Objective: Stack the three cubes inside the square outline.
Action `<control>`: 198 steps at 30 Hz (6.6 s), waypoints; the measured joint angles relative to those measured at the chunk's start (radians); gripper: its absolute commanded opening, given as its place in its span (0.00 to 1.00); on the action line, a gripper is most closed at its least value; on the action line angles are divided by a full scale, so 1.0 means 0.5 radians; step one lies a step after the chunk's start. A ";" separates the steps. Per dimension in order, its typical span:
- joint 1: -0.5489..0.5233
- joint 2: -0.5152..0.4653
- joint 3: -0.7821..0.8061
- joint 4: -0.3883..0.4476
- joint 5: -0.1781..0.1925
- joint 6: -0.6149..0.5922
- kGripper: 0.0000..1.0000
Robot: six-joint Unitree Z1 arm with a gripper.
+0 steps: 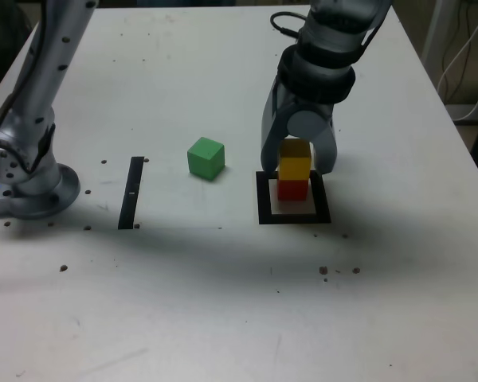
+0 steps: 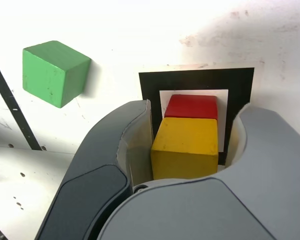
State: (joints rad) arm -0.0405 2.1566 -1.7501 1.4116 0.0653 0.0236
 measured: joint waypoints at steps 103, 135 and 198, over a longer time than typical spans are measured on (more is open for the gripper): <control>0.248 -0.712 0.856 -0.272 0.165 0.939 0.15; 0.047 -0.262 -0.444 0.422 -0.105 -0.116 0.13; 0.020 0.026 -0.356 0.374 -0.114 0.073 0.48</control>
State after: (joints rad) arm -0.0306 2.1695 -1.9282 1.5988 0.0085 0.0601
